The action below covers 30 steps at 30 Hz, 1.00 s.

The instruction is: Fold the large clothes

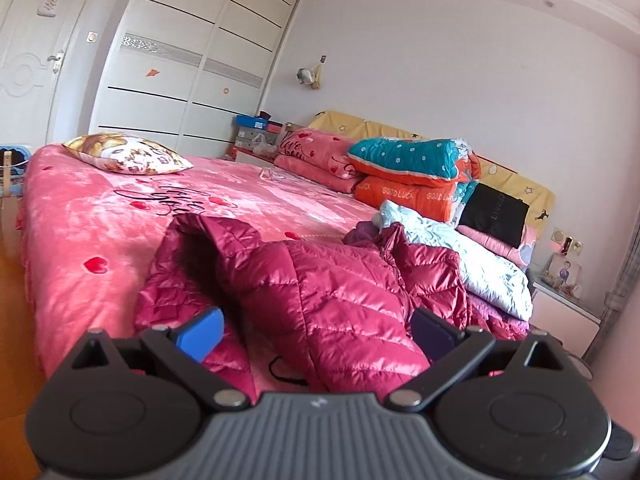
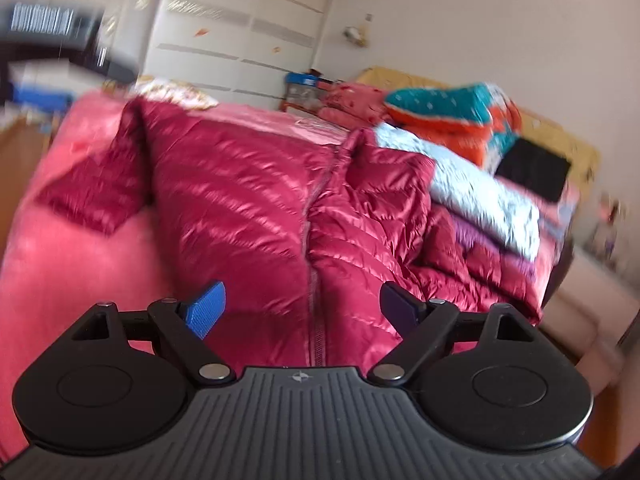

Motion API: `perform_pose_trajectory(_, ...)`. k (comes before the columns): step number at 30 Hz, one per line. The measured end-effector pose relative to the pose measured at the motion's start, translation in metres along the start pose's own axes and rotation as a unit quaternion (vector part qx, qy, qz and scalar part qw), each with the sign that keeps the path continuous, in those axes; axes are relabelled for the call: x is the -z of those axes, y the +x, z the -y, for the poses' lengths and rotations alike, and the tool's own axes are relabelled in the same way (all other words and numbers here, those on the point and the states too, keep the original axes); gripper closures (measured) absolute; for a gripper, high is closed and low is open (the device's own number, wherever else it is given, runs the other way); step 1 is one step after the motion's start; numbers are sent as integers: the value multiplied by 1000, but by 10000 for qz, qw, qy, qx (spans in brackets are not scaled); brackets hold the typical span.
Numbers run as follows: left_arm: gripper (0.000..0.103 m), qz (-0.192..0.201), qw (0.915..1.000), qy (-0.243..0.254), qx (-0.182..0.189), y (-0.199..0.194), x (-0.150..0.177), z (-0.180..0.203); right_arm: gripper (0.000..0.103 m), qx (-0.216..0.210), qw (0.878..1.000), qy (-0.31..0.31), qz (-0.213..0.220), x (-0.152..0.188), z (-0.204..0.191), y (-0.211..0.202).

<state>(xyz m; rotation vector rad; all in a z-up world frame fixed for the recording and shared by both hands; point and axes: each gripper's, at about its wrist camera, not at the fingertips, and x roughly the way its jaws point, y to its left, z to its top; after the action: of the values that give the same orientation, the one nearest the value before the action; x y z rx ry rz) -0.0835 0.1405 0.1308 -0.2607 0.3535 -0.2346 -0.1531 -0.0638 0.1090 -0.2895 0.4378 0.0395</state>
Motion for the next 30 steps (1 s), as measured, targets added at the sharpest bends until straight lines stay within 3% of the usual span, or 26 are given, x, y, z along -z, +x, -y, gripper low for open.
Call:
perform_pose_trajectory(9, 2, -93, 9999, 17, -98, -39, -16, 9, 0, 134, 9952, -971, -31, 6, -23, 14)
perform_pose_trajectory(20, 1, -494, 9969, 549, -288, -29, -11, 37, 0, -179, 9881, -1528, -52, 21, -31, 34)
perform_pose_trajectory(21, 1, -547, 9962, 612, -305, -26, -9, 38, 3, -180, 9881, -1529, -45, 21, -30, 35)
perform_pose_trajectory(23, 1, -653, 9949, 692, -338, -21, -3, 39, 31, -169, 9910, -1329, -16, 16, -22, 37)
perform_pose_trajectory(26, 1, -812, 9933, 738, -357, -12, 6, 37, 53, -417, 9976, -537, -91, 6, 4, 45)
perform_pose_trajectory(28, 1, -930, 9917, 812, -373, -4, 13, 39, 60, -617, 9977, 222, -171, -1, 28, 51)
perform_pose_trajectory(30, 1, -1069, 9899, 867, -342, 5, 20, 41, 64, -915, 9866, 1332, -224, -6, 63, 57)
